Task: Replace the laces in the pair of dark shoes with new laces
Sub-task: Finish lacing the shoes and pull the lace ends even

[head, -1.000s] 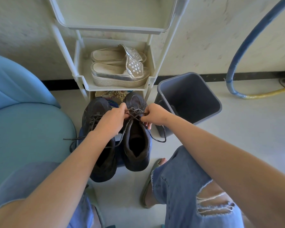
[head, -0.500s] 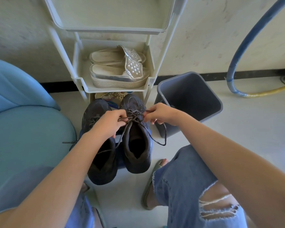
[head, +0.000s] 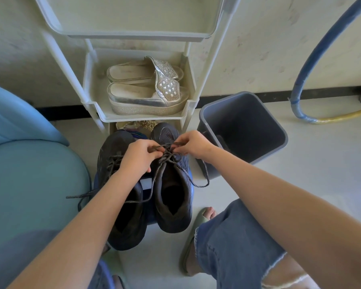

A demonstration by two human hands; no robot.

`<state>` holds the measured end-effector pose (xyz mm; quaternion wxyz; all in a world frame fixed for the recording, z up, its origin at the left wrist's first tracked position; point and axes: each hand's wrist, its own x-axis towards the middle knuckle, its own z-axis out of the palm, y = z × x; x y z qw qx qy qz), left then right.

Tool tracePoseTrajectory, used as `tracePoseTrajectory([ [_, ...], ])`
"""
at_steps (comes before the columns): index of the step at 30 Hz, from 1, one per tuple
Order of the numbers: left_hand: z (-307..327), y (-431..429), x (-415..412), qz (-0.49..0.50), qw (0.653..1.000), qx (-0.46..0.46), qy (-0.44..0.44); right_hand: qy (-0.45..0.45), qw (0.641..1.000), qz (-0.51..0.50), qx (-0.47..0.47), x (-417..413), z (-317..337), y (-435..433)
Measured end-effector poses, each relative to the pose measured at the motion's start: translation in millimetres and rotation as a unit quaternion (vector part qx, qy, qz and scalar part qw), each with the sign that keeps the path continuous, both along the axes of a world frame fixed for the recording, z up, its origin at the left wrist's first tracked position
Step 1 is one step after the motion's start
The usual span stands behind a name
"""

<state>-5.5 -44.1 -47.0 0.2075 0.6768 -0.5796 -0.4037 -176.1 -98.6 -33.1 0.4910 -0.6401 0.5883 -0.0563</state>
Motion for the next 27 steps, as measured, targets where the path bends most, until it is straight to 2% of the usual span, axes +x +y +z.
tracePoseTrajectory([
  [5, -7.4, -4.0, -6.2, -0.013, 0.999, 0.014, -0.044, -0.020, 1.000, -0.019, 0.014, -1.0, 1.7, -0.1],
  [11, -8.7, -3.4, -13.4, 0.003, 0.999, 0.019, -0.039, -0.020, 1.000, 0.000, 0.016, -2.4, 3.1, -1.5],
  [15, -2.8, -3.3, -13.5, -0.021, 0.993, -0.026, -0.111, -0.008, 1.000, 0.022, 0.018, -0.7, 2.5, -0.8],
  [27, 6.2, 3.6, -5.0, 0.022, 0.996, -0.047, -0.069, 0.022, 0.997, 0.061, 0.038, -10.0, 5.0, 0.3],
])
